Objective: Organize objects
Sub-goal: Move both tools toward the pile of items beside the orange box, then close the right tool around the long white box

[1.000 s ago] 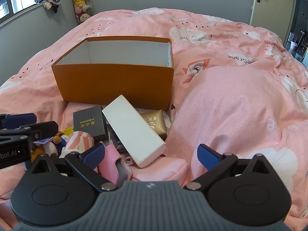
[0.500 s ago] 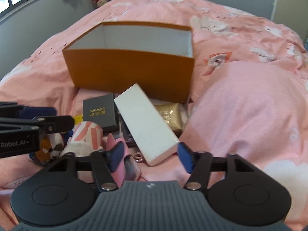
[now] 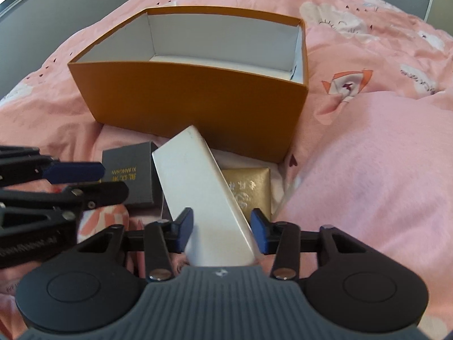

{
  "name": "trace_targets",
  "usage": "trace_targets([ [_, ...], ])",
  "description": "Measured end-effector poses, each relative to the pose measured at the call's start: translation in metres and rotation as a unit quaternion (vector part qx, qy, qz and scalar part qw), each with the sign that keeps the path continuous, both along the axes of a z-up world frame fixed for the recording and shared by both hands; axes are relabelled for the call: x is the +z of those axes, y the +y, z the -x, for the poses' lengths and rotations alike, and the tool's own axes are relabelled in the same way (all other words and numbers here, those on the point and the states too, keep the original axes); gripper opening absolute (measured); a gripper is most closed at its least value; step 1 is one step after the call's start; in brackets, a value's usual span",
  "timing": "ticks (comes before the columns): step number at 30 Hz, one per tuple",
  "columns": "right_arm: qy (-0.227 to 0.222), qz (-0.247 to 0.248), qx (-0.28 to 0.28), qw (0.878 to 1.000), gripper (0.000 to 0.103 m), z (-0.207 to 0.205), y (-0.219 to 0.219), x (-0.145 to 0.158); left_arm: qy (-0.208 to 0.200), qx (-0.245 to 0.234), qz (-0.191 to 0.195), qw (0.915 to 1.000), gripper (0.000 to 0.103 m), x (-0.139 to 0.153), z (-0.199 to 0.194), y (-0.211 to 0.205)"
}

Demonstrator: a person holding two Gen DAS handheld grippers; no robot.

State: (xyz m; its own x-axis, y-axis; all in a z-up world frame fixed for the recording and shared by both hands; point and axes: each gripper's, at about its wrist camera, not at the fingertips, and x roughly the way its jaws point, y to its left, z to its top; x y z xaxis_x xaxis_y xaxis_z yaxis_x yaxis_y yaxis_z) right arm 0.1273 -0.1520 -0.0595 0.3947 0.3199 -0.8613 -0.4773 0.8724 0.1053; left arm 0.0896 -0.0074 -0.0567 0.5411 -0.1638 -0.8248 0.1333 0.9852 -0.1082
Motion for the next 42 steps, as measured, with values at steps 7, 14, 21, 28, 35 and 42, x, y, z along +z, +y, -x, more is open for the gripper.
trace_targets([
  [7, -0.023, 0.010, -0.030, 0.999, 0.029, -0.016, -0.002, -0.004, 0.012, 0.000, -0.009, 0.9999, 0.036, -0.011, -0.009, -0.002],
  [14, 0.005, 0.028, -0.034, 0.999, 0.028, -0.028, -0.007, -0.021, 0.027, -0.006, -0.003, 0.9996, 0.035, -0.022, -0.019, -0.004],
  [21, 0.033, 0.001, -0.037, 0.999, 0.024, -0.026, -0.014, -0.023, 0.043, -0.010, -0.004, 0.9990, 0.034, -0.029, -0.020, -0.006],
  [28, 0.049, -0.040, -0.028, 0.998, 0.021, -0.014, -0.015, -0.008, 0.035, 0.019, 0.006, 0.9992, 0.034, -0.022, -0.009, 0.007],
  [35, 0.160, -0.144, 0.005, 0.977, 0.011, -0.009, -0.005, -0.020, 0.023, 0.044, 0.021, 0.9985, 0.034, -0.011, -0.001, 0.019],
  [42, 0.056, -0.080, 0.032, 0.995, 0.037, -0.003, 0.014, -0.003, 0.029, 0.056, 0.019, 0.9978, 0.034, -0.012, 0.000, 0.022],
])
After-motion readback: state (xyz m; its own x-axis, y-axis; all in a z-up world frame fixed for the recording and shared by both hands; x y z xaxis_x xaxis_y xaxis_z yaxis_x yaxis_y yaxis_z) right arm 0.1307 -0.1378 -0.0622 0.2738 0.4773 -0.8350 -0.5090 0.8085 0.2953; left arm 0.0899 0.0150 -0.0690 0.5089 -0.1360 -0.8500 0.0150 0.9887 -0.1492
